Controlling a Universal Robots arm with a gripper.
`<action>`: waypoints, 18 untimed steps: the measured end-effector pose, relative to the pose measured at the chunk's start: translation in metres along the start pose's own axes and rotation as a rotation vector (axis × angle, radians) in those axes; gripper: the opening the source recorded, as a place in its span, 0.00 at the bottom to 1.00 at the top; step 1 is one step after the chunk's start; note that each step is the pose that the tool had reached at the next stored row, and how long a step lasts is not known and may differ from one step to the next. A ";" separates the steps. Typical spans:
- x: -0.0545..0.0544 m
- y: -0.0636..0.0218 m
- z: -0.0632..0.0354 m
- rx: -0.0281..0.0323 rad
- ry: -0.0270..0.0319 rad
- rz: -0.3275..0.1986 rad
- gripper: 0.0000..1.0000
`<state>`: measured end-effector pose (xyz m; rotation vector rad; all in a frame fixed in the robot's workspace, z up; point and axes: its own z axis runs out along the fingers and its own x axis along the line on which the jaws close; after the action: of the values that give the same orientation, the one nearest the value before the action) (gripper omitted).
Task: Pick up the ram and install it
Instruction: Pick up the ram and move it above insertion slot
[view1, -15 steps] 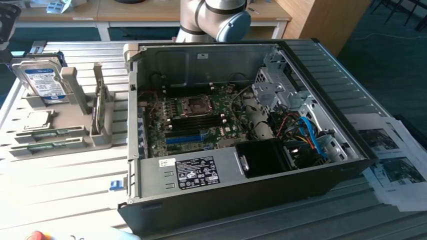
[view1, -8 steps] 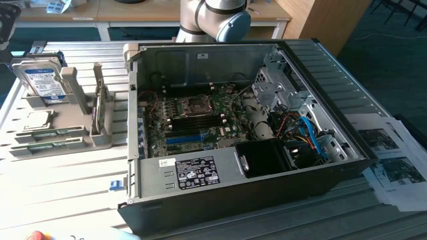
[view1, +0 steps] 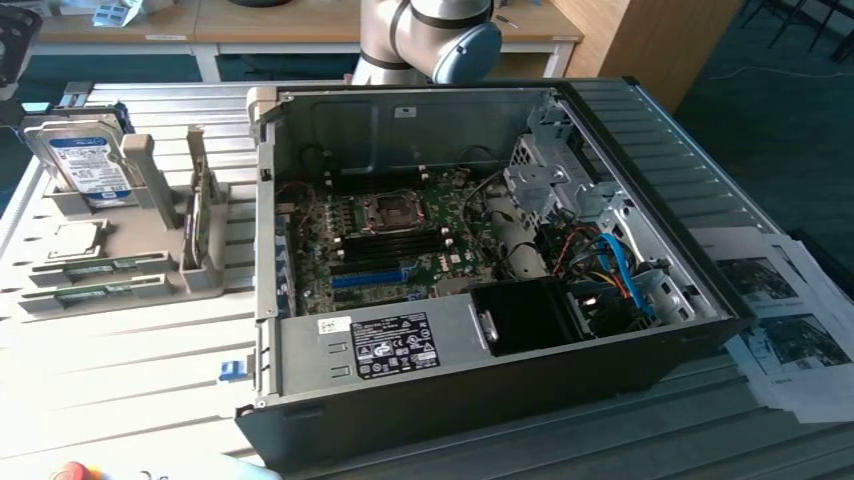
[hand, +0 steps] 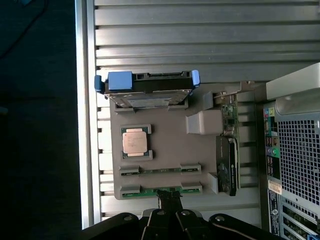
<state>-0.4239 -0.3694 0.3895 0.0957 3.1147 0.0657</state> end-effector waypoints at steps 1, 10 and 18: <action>0.000 0.0000 0.0000 -0.0002 0.0004 -0.009 0.10; 0.000 -0.0001 0.0000 -0.0023 0.0043 -0.102 0.10; 0.000 -0.0001 0.0000 -0.0045 0.0081 -0.190 0.10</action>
<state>-0.4239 -0.3695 0.3895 -0.2015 3.1136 0.0692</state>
